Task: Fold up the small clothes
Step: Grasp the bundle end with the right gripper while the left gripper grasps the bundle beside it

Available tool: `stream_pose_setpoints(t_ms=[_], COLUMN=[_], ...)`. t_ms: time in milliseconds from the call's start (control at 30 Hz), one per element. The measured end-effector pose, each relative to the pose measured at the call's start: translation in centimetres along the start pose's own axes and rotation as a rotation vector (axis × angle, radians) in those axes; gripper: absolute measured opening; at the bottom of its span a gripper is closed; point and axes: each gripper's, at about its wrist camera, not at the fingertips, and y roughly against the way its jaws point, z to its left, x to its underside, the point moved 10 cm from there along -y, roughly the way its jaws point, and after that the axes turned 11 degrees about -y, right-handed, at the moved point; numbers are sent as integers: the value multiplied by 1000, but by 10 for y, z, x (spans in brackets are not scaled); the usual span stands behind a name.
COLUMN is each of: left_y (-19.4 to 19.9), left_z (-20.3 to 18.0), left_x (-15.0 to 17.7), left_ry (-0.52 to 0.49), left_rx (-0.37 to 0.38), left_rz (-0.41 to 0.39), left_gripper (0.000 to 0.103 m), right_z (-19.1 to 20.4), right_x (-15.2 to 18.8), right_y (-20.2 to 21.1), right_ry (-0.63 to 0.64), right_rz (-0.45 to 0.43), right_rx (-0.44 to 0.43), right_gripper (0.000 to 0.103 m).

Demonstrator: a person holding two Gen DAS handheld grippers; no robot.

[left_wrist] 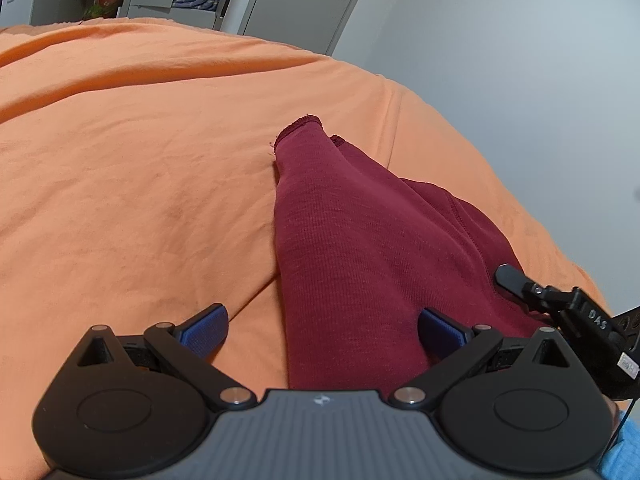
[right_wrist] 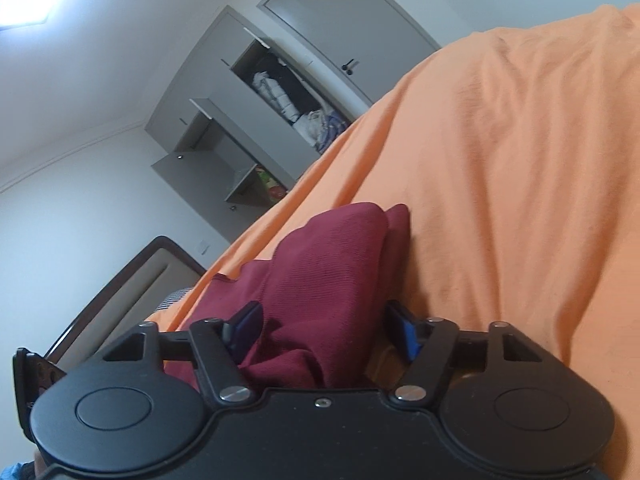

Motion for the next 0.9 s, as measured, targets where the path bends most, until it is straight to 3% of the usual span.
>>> stream_pose_setpoints(t_ms=[600, 800, 900], left_y=[-2, 0, 3], left_z=[2, -2, -5], left_x=[-5, -7, -8], left_ry=[45, 57, 67], left_rx=[19, 40, 71], left_rz=[39, 46, 44], left_gripper=[102, 90, 75], right_z=[5, 15, 22], right_x=[6, 4, 6], right_y=[-10, -12, -12], right_ry=[76, 106, 129], right_rz=[-7, 5, 4], right_rx=[99, 148, 167], right_gripper=[63, 49, 41])
